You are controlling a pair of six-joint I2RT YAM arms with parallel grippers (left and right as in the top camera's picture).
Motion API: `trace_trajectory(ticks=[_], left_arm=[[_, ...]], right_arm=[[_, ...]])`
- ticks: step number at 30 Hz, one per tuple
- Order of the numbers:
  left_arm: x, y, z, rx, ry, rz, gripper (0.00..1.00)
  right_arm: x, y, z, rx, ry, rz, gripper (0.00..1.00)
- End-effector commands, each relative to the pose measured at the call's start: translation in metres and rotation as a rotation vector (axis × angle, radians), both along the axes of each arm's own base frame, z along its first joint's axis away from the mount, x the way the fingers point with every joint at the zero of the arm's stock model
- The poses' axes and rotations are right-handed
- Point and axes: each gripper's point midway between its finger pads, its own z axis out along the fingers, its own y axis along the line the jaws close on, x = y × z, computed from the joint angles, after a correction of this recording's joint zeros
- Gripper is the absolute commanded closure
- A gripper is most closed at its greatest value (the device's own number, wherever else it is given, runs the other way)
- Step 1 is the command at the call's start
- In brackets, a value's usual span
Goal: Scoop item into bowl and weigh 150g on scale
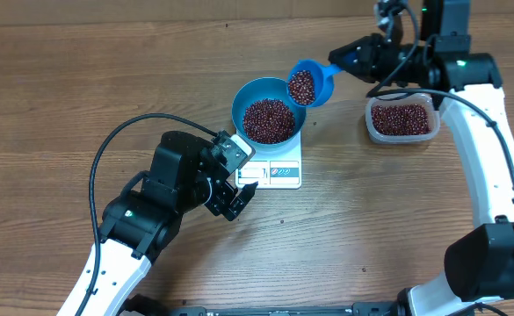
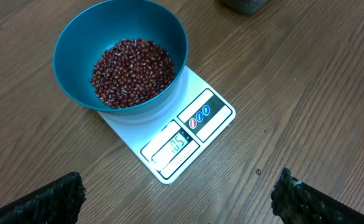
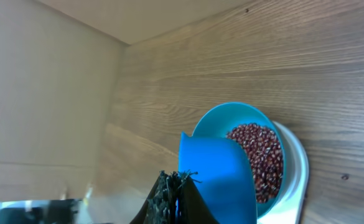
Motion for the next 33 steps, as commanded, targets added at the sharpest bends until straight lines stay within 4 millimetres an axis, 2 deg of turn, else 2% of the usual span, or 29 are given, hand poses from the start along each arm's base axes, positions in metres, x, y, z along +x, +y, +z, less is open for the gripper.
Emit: trace_trajectory(ticks=[1, 6, 17, 24, 33], left_arm=[[-0.002, 0.000, 0.002, -0.008, -0.006, -0.012, 0.01], [-0.002, 0.000, 0.002, -0.008, -0.006, -0.012, 0.01], [-0.002, 0.000, 0.002, -0.009, -0.007, -0.012, 0.01], [-0.002, 0.000, 0.002, -0.008, -0.006, -0.012, 0.00], [-0.002, 0.000, 0.002, -0.008, -0.006, -0.012, 0.00]], right_arm=[[0.004, 0.005, 0.022, -0.075, -0.100, -0.035, 0.96], [0.005, 0.020, 0.017, -0.134, -0.128, -0.030, 0.96], [0.010, 0.034, 0.002, -0.308, -0.172, -0.095, 0.96], [0.013, 0.047, -0.004, -0.334, -0.189, -0.091, 0.96], [0.020, 0.057, -0.036, -0.369, -0.150, -0.046, 0.96]])
